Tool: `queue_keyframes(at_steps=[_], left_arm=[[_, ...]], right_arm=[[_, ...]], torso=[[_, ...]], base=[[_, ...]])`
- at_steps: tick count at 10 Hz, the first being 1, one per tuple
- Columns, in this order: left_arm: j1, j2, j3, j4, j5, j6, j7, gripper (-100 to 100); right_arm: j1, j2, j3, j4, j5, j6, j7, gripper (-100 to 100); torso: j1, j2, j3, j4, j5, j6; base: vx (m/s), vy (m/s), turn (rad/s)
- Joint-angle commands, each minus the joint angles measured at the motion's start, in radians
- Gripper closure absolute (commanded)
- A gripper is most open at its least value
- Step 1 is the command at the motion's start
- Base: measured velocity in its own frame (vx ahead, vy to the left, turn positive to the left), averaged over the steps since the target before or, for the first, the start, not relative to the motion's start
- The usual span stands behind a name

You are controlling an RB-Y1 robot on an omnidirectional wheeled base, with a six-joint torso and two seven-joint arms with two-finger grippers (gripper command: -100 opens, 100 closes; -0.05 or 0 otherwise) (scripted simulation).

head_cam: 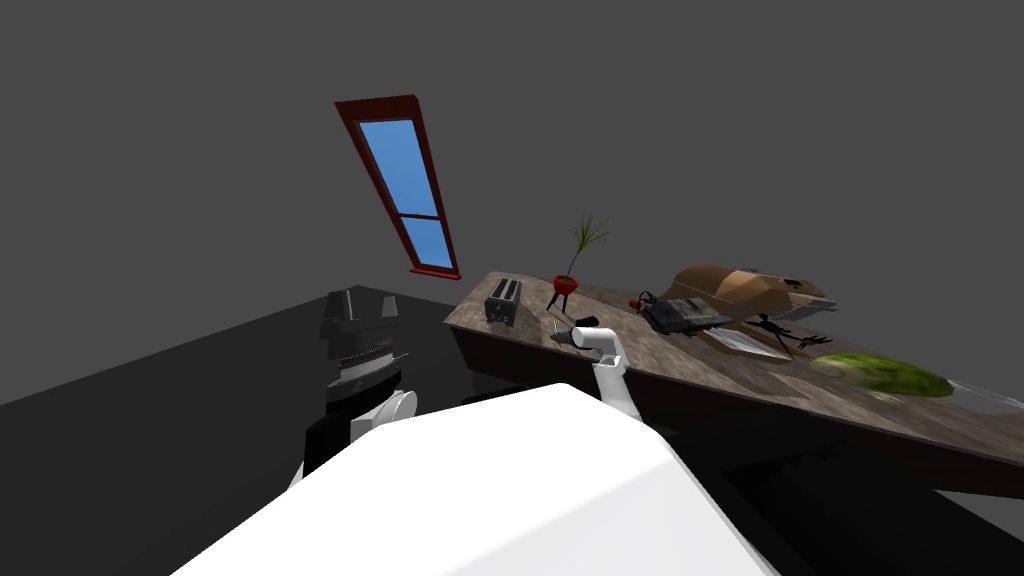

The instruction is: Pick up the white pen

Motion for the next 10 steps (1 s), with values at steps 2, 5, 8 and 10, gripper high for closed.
queue_keyframes(at_steps=[2, 5, 8, 10], left_arm=[[0.000, 0.000, 0.000, 0.000, 0.000, 0.000, 0.000, 0], [0.000, 0.000, 0.000, 0.000, 0.000, 0.000, 0.000, 0], [0.000, 0.000, 0.000, 0.000, 0.000, 0.000, 0.000, 0], [0.000, 0.000, 0.000, 0.000, 0.000, 0.000, 0.000, 0]], right_arm=[[-0.013, -0.009, -0.012, 0.009, -0.008, 0.069, -0.046, -100], [-0.032, -0.021, -0.028, 0.025, -0.016, 0.152, -0.112, -100], [-0.046, -0.033, -0.040, 0.037, -0.023, 0.216, -0.163, -100], [-0.055, -0.044, -0.048, 0.044, -0.028, 0.258, -0.196, -100]], torso=[[0.000, 0.000, 0.000, 0.000, 0.000, 0.000], [0.000, 0.000, 0.000, 0.000, 0.000, 0.000], [0.000, 0.000, 0.000, 0.000, 0.000, 0.000], [0.000, 0.000, 0.000, 0.000, 0.000, 0.000]], base=[[0.010, 0.006, 0.044], [0.011, 0.006, 0.043], [0.011, 0.006, 0.039], [0.012, 0.006, 0.044]])
